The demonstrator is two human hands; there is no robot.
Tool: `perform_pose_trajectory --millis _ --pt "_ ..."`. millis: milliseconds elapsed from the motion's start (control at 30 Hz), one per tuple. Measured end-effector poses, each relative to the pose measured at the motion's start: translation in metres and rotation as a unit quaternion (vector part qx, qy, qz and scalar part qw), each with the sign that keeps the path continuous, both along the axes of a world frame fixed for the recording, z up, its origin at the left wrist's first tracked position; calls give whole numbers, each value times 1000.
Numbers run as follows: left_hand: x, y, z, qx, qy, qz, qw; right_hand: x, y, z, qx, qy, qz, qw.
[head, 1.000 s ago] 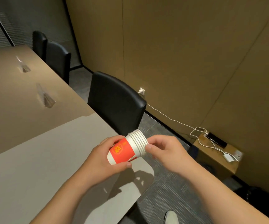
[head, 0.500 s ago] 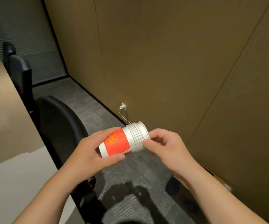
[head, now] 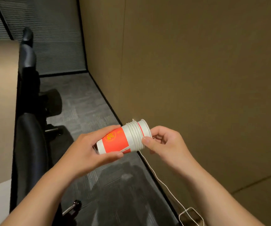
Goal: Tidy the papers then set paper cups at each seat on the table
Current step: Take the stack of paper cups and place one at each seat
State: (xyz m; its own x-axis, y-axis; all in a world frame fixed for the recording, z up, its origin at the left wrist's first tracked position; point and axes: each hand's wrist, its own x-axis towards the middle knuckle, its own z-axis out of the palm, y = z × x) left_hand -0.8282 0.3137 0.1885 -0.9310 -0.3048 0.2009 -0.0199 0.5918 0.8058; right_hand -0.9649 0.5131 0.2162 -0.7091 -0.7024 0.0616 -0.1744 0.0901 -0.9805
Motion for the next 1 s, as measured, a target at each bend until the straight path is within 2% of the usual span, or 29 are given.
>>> perform_pose_trajectory --millis 100,233,500,633,800,1000 --pt "-41 -34 6 0 -5 38 999 -53 -43 8 -6 -20 37 999" --pt "-68 -77 11 9 -10 70 997 -102 -109 8 -4 -1 86 996" --pt "-96 -195 -3 36 -20 240 970 -181 -294 -15 19 2 240 971" --pt "-99 -258 -3 55 -9 366 929 -204 -414 -9 25 -8 353 935" --pt "-71 -301 4 69 17 506 860 -176 -532 3 12 36 467 884" --pt "-11 -321 -18 97 23 653 751 -94 -635 -7 19 68 625 777"
